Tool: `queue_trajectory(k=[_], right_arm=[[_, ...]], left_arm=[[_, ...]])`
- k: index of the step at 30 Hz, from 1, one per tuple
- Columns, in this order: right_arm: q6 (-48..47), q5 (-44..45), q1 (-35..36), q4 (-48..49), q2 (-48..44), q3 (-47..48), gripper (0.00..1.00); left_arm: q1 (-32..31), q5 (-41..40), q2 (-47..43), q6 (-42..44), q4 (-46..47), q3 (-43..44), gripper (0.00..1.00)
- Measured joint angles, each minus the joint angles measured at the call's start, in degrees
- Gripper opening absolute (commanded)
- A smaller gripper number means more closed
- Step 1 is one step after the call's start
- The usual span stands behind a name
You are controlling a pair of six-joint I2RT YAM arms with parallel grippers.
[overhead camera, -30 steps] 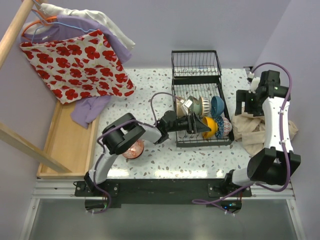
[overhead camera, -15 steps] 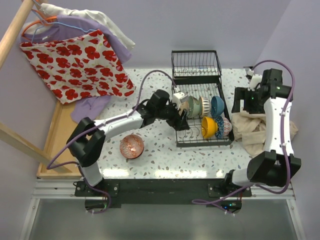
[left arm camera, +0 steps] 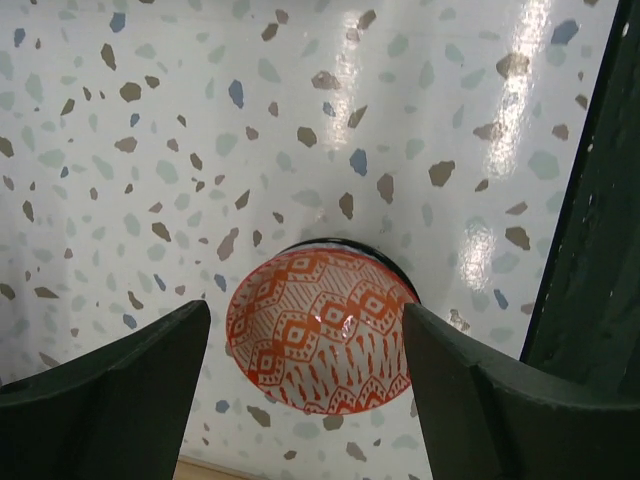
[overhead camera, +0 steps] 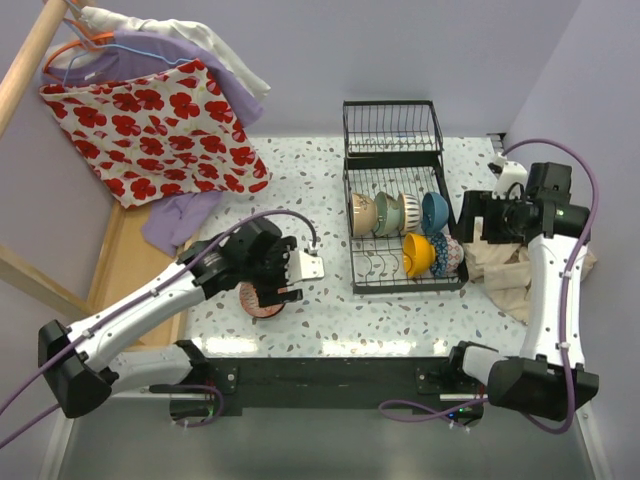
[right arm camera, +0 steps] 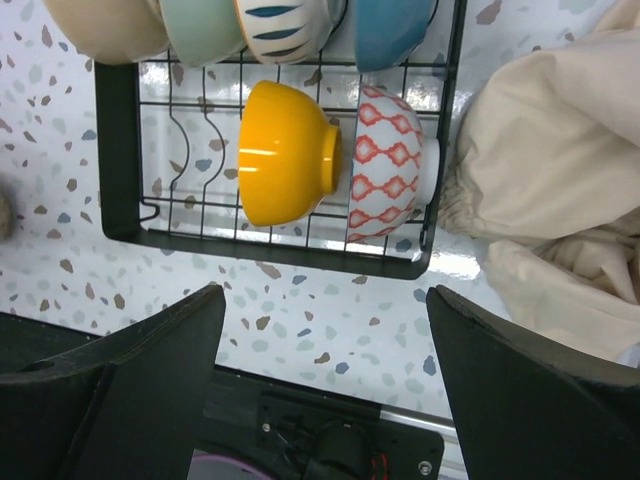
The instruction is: Load the bowls into the dish rack
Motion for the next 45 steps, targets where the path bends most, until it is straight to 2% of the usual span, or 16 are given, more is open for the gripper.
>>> queue_trajectory(k=[5,11,15,20,24,28,31,32,34,45], right_arm=[[-0.9,-2.1,0.0,-0.5,-1.3,-2.7,0.86],[-1.1,-3.1,0.0,-0.3,-1.4,-2.9,0.86],[-1.1,-3.2,0.0,-0.3,-1.4,-2.9,0.86],[-1.2,-3.1,0.0,-0.3,-1.4,-2.9,0.86],[-1.3,-3.1,0.0,-0.4,-1.3,-2.9,0.87],[-1.3,-3.0,0.0,-0.3,-0.6,-2.9,0.86],[-1.2,-3.0,0.0,-0.3,0.5,-2.9,0.86],[-1.2,-3.0,0.0,-0.3,0.7,-2.9,0.86],[-1.2,-3.0,0.0,-0.3,1.4,-2.9,0.86],[-1.0,-2.9,0.0,-0.3,2.6,-2.9,0.86]], left_arm=[[1.0,-1.3,1.4,3.2,-5.6,0.1,0.89],[1.6,1.4,6.1,1.1,-9.1,3.1,0.93],[1.6,3.5,8.4,-3.9,-9.2,5.6,0.86],[1.6,5.6,10.1,-8.7,-8.9,5.9,0.83],[1.6,6.0,11.0,-12.0,-8.1,5.8,0.71],[1.6,6.1,13.5,-15.9,-6.6,5.8,0.67],[1.6,5.3,14.7,-17.7,-5.4,5.5,0.60],[1.6,4.9,14.9,-18.2,-5.0,5.3,0.54],[1.6,4.2,14.9,-19.2,-4.3,4.7,0.51],[1.6,2.8,15.7,-20.9,-2.1,2.9,0.44]])
